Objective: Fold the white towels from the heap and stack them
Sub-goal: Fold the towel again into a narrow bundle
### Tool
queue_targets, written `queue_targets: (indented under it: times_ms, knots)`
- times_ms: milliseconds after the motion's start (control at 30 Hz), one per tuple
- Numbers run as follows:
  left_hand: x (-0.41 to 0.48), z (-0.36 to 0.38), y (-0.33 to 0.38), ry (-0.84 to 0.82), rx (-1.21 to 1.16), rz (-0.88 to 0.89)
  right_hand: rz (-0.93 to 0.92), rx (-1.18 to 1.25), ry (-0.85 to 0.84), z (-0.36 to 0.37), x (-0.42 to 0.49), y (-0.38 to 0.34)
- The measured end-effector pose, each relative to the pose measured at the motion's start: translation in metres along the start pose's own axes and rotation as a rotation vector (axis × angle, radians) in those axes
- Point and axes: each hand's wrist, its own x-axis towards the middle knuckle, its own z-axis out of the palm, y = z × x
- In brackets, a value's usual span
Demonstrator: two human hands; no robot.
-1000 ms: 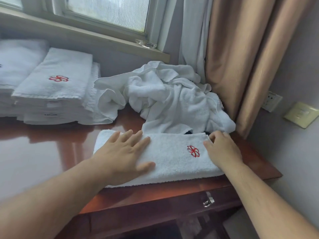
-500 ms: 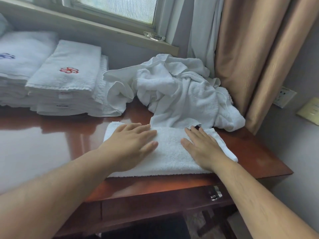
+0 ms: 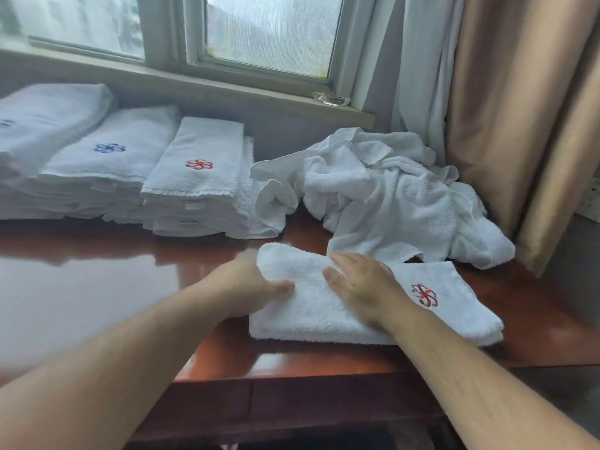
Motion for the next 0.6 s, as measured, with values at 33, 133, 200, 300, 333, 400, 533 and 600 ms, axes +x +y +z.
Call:
queue_targets:
  times_ms: [33, 133, 200, 300, 333, 400, 533, 600]
  knots:
    - [-0.002, 0.003, 0.001, -0.018, -0.047, 0.035, 0.005, 0.006, 0.019, 0.000, 0.000, 0.000]
    - [-0.005, 0.005, 0.004, 0.016, -0.195, 0.110, 0.010, 0.090, 0.028, -0.002, 0.002, 0.003]
    - [-0.008, -0.002, 0.005, 0.041, -0.273, 0.153, 0.006, 0.184, 0.000, -0.009, 0.007, 0.004]
    - [-0.013, -0.029, 0.006, 0.135, -0.239, 0.238, -0.052, 0.258, -0.034, -0.031, 0.018, -0.004]
    - [-0.016, -0.043, 0.006, 0.156, -0.226, 0.253, -0.071, 0.280, -0.053, -0.040, 0.022, -0.012]
    - [-0.023, -0.073, 0.003, 0.200, -0.180, 0.275, -0.110, 0.356, -0.108, -0.054, 0.033, -0.032]
    - [-0.044, -0.131, -0.008, 0.314, 0.016, 0.320, -0.242, 0.523, -0.235, -0.072, 0.056, -0.078]
    - [-0.057, -0.157, -0.014, 0.398, 0.080, 0.330, -0.316, 0.638, -0.278, -0.077, 0.059, -0.102]
